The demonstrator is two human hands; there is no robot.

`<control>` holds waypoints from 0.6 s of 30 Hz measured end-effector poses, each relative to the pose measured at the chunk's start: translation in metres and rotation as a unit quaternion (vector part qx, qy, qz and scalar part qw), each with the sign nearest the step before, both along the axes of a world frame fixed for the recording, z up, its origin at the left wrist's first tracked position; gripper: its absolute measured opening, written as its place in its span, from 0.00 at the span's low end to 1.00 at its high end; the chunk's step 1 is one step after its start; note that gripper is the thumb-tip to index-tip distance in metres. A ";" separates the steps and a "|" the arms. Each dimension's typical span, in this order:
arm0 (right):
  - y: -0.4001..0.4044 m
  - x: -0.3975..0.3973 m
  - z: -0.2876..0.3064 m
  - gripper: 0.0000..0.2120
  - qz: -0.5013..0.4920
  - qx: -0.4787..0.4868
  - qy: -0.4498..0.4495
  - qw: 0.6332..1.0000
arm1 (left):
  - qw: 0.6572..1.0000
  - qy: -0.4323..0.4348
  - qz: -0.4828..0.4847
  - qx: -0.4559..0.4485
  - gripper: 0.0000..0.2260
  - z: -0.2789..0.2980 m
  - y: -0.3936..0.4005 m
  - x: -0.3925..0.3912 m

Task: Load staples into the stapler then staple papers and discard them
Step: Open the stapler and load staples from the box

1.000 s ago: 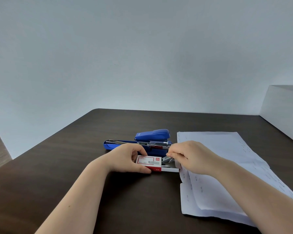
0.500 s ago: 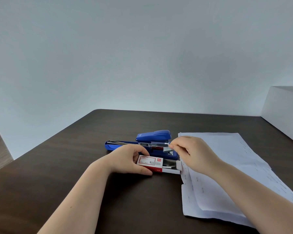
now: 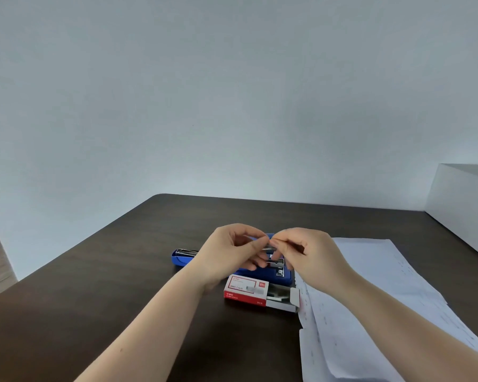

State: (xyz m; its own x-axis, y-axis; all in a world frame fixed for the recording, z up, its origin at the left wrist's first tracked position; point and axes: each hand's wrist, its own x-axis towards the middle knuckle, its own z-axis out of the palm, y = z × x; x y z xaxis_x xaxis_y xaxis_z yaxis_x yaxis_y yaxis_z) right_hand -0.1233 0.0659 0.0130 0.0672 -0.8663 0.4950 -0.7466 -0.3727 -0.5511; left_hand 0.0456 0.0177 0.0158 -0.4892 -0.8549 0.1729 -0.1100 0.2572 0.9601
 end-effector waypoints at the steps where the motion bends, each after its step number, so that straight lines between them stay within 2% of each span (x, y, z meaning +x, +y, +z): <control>1: 0.000 0.000 0.001 0.07 -0.001 0.006 -0.008 1.000 | 1.000 0.008 -0.003 -0.008 0.05 -0.001 0.000 -0.002; 3: -0.001 0.001 0.004 0.07 0.002 0.035 -0.067 0.997 | 0.999 0.019 0.007 -0.035 0.03 -0.002 -0.002 -0.004; 4: -0.002 0.001 0.006 0.07 0.008 0.064 -0.128 0.990 | 0.998 0.017 0.021 -0.055 0.02 -0.002 -0.003 -0.004; 7: -0.005 0.004 0.011 0.06 0.043 0.169 -0.308 0.935 | 0.987 -0.016 0.072 -0.142 0.01 -0.006 -0.009 -0.006; 10: -0.010 0.002 0.011 0.05 0.067 0.206 -0.365 0.906 | 0.968 -0.085 0.089 -0.218 0.02 -0.006 -0.013 -0.005; 12: -0.013 0.000 0.009 0.05 0.050 0.188 -0.336 0.921 | 0.960 -0.122 0.089 -0.236 0.05 -0.005 -0.016 -0.001; 15: -0.020 -0.005 0.001 0.07 -0.021 0.111 -0.129 0.985 | 0.944 -0.159 0.155 -0.242 0.06 -0.011 -0.027 0.015; 18: -0.023 -0.008 -0.006 0.09 -0.021 0.077 0.012 0.997 | 0.916 -0.220 0.221 -0.251 0.07 -0.025 -0.043 0.038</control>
State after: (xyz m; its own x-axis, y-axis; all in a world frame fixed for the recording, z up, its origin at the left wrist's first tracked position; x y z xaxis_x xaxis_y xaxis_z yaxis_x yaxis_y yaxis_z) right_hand -0.1317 0.0425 0.0071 0.0396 -0.9339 0.3553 -0.7730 -0.2539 -0.5813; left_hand 0.0835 -0.0257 -0.0089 -0.2321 -0.8526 0.4682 -0.6575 0.4922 0.5704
